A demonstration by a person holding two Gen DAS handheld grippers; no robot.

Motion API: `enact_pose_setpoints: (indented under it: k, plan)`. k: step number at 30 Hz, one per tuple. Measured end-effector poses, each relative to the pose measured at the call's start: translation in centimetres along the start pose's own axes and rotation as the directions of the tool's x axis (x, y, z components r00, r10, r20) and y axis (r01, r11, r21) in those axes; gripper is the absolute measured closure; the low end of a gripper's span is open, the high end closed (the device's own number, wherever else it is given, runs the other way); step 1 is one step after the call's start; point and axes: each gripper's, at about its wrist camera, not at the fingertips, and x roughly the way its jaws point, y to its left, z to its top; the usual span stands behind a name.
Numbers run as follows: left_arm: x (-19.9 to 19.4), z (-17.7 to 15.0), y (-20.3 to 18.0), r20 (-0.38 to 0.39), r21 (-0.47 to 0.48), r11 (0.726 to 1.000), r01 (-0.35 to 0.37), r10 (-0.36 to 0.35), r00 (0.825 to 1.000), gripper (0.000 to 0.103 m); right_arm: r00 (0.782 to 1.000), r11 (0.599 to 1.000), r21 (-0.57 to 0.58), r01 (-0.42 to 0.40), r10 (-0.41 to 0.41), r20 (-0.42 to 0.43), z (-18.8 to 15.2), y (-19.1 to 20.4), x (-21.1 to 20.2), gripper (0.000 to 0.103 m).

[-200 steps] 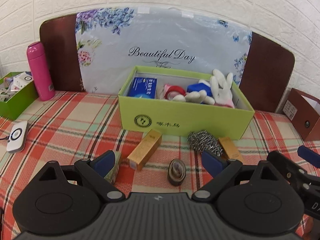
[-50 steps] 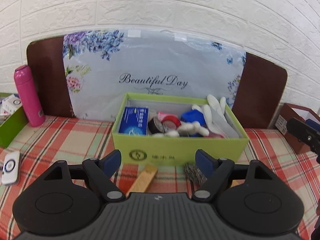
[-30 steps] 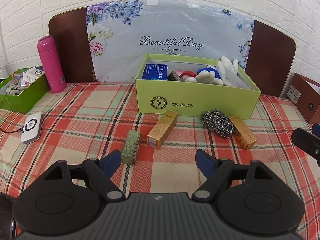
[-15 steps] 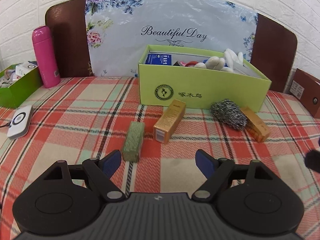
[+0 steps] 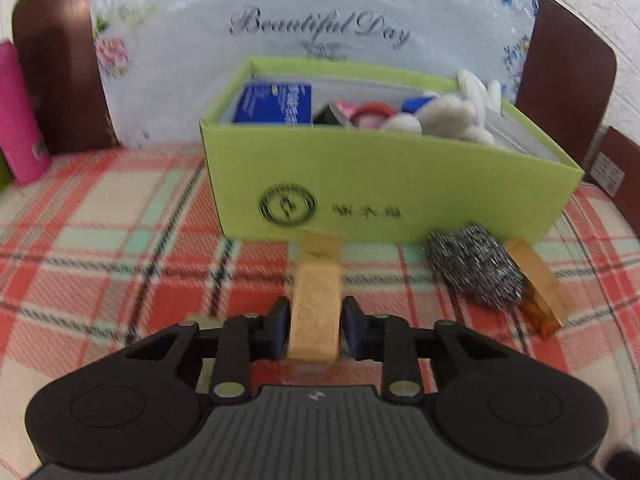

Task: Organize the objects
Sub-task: 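Grasp a gold box with left while right approaches another gold box, then grasp the second gold box with the right tool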

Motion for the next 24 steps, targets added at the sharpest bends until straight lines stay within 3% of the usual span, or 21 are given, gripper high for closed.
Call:
enact_pose_setpoints:
  k: [1, 3, 10, 12, 16, 21, 24]
  plan:
    - [-0.5, -0.5, 0.0, 0.001, 0.001, 1.000, 0.013, -0.013, 1.000, 0.077, 1.000, 1.000, 0.000, 0.008, -0.008, -0.013, 0.1, -0.4, 0.9, 0.021]
    - [-1.5, -1.6, -0.2, 0.006, 0.026, 0.999, 0.029, -0.029, 1.000, 0.077, 0.998, 1.000, 0.001, 0.029, -0.029, -0.050, 0.6, -1.1, 3.0, 0.037]
    - [-4.1, -5.0, -1.1, -0.015, 0.044, 0.998, 0.049, -0.048, 0.999, 0.077, 0.993, 0.995, -0.013, 0.098, -0.099, -0.066, 2.3, -2.6, 8.8, 0.048]
    - [-4.8, -5.7, -1.6, -0.022, 0.073, 0.996, 0.042, -0.040, 0.999, 0.077, 0.993, 0.996, -0.010, 0.094, -0.095, -0.073, 2.1, -2.7, 9.2, 0.068]
    - [-6.6, -7.8, -1.8, -0.030, 0.094, 0.994, 0.047, -0.044, 0.999, 0.077, 0.996, 0.997, -0.003, 0.077, -0.077, -0.045, 0.9, -2.2, 6.0, 0.069]
    - [-9.2, -10.3, -1.9, -0.037, 0.102, 0.993, 0.056, -0.052, 0.998, 0.077, 0.995, 0.999, 0.013, -0.035, 0.036, -0.098, -2.0, -0.7, 0.8, 0.069]
    - [-9.7, -10.7, -2.3, -0.033, 0.115, 0.993, 0.039, -0.036, 0.999, 0.075, 0.981, 0.993, 0.003, -0.120, 0.119, -0.151, -3.5, 0.6, -1.0, 0.068]
